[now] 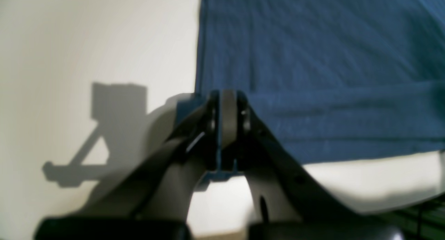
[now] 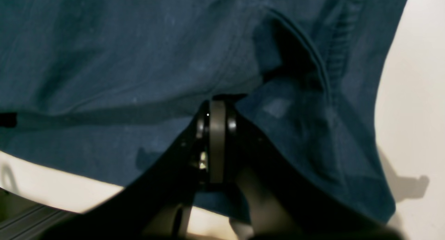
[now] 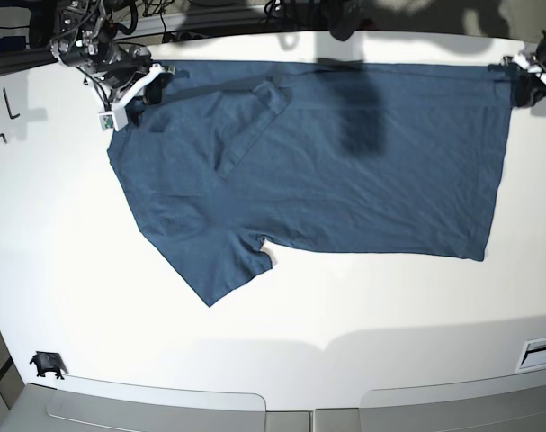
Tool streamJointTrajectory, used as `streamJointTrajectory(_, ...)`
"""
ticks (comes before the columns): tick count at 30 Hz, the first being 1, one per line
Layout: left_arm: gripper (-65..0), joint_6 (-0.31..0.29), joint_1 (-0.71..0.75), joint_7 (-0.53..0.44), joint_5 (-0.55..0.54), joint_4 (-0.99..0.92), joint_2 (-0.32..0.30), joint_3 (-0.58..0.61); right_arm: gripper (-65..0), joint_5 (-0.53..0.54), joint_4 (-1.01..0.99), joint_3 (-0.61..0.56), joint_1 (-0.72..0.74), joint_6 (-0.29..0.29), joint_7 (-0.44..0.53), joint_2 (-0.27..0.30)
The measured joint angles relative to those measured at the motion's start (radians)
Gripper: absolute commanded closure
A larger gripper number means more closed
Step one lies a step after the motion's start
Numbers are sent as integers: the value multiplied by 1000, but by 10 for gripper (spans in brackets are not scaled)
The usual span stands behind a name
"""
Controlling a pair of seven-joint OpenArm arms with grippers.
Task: Fold the T-shirt properly
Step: 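Hold the collar edge with both grippers and pull it taut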
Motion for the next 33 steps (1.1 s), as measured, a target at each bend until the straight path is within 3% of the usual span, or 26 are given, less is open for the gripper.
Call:
streamJointTrajectory(20, 0, 2, -24, 17, -8, -108, 1, 4, 0, -3, 1, 0, 1, 0, 11, 0)
streamJointTrajectory(33, 0, 4, -79, 0, 127, -108, 1, 193, 0, -6, 1, 0, 1, 0, 21, 0)
